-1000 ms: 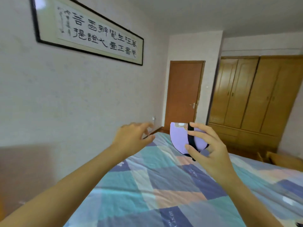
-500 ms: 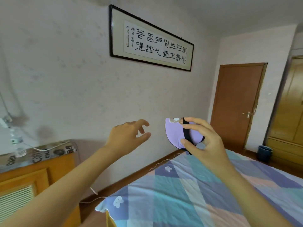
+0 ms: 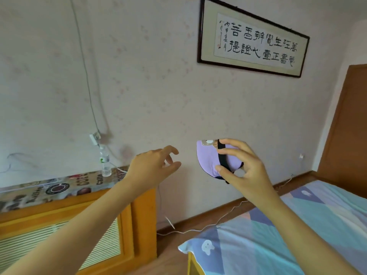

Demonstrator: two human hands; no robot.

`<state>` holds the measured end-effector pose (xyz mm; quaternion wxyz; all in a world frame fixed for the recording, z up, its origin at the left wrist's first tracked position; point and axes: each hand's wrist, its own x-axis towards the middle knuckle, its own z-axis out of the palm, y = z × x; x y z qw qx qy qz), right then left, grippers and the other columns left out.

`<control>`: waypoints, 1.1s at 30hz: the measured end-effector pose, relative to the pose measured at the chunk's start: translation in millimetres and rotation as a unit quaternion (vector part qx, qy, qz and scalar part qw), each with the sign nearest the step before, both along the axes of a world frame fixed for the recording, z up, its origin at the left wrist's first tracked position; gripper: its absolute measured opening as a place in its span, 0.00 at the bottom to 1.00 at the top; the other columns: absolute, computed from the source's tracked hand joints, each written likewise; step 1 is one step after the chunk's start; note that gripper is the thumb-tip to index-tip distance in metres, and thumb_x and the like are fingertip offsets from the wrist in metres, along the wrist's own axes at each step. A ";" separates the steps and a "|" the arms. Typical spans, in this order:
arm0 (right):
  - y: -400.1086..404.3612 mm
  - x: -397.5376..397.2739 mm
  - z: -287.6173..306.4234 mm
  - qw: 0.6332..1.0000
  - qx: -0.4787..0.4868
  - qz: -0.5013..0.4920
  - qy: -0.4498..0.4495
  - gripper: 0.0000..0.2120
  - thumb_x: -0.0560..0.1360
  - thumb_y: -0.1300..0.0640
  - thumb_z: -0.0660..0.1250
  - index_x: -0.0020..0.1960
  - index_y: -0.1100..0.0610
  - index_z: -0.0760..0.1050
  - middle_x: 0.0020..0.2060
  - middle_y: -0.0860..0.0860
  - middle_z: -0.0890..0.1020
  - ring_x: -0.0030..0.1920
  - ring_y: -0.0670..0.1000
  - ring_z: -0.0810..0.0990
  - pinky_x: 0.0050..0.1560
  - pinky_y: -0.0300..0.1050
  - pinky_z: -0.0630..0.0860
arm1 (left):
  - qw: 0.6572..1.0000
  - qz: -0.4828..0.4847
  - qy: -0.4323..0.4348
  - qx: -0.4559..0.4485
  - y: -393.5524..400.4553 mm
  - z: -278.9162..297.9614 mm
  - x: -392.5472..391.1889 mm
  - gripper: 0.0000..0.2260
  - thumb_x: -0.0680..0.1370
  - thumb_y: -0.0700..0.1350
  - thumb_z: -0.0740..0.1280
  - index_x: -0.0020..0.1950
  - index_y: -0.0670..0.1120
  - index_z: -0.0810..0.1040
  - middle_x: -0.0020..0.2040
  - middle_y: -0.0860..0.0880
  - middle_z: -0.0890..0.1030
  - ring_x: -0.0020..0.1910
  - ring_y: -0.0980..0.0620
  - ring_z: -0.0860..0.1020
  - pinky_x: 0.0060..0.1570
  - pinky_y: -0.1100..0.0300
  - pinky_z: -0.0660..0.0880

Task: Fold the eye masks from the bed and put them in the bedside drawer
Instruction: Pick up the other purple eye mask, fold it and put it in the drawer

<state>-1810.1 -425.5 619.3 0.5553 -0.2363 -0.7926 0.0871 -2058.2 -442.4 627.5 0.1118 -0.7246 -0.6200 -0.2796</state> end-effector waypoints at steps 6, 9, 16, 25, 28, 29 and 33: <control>69.1 -77.9 1.2 0.999 0.015 0.050 -0.014 0.13 0.69 0.61 0.72 0.53 0.57 0.80 0.61 0.49 0.77 0.64 0.49 0.75 0.60 0.40 0.71 | 0.999 0.040 -0.019 -0.007 43.5 -6.2 -65.6 0.15 0.76 0.62 0.59 0.60 0.60 0.70 0.44 0.65 0.76 0.42 0.63 0.76 0.44 0.60 0.76; 113.7 -108.2 0.5 0.997 0.018 0.068 -0.012 0.13 0.69 0.60 0.72 0.53 0.57 0.80 0.61 0.48 0.77 0.64 0.48 0.74 0.59 0.45 0.74 | 0.999 0.051 -0.014 0.000 78.2 -8.7 -90.6 0.14 0.76 0.62 0.59 0.60 0.60 0.70 0.44 0.64 0.76 0.42 0.63 0.76 0.42 0.62 0.75; 248.4 -174.3 1.0 0.994 0.012 0.105 -0.032 0.12 0.70 0.59 0.71 0.54 0.55 0.80 0.62 0.45 0.75 0.66 0.47 0.73 0.61 0.47 0.73 | 0.996 0.087 -0.021 0.014 186.5 1.3 -143.6 0.13 0.76 0.61 0.60 0.59 0.60 0.71 0.45 0.63 0.77 0.46 0.61 0.78 0.41 0.62 0.71; 407.0 -233.0 7.5 0.994 0.003 0.109 -0.032 0.12 0.70 0.59 0.71 0.53 0.55 0.80 0.62 0.44 0.75 0.66 0.47 0.72 0.59 0.51 0.74 | 0.994 0.106 -0.038 0.000 331.7 3.8 -213.2 0.13 0.76 0.62 0.60 0.58 0.60 0.71 0.44 0.64 0.77 0.45 0.62 0.77 0.44 0.60 0.75; 453.5 -244.2 5.9 0.995 0.008 0.095 -0.037 0.12 0.70 0.60 0.71 0.53 0.55 0.80 0.62 0.45 0.75 0.65 0.47 0.73 0.60 0.50 0.74 | 0.994 0.098 -0.039 -0.004 386.3 -0.7 -232.0 0.13 0.76 0.62 0.60 0.58 0.60 0.72 0.44 0.64 0.77 0.45 0.62 0.77 0.42 0.60 0.73; 469.6 -247.9 4.8 0.995 0.011 0.088 -0.039 0.12 0.70 0.60 0.71 0.53 0.56 0.80 0.62 0.46 0.75 0.65 0.47 0.73 0.60 0.49 0.74 | 0.995 0.092 -0.040 -0.004 406.1 -1.5 -237.5 0.13 0.76 0.62 0.60 0.57 0.61 0.72 0.44 0.64 0.77 0.46 0.62 0.77 0.41 0.61 0.71; 539.0 -264.7 0.0 0.998 0.013 0.051 -0.040 0.11 0.70 0.62 0.71 0.52 0.58 0.81 0.62 0.47 0.76 0.64 0.45 0.73 0.62 0.38 0.69 | 0.997 0.053 -0.047 -0.003 492.2 -1.7 -256.0 0.11 0.76 0.62 0.60 0.56 0.61 0.72 0.45 0.63 0.78 0.46 0.62 0.77 0.38 0.64 0.65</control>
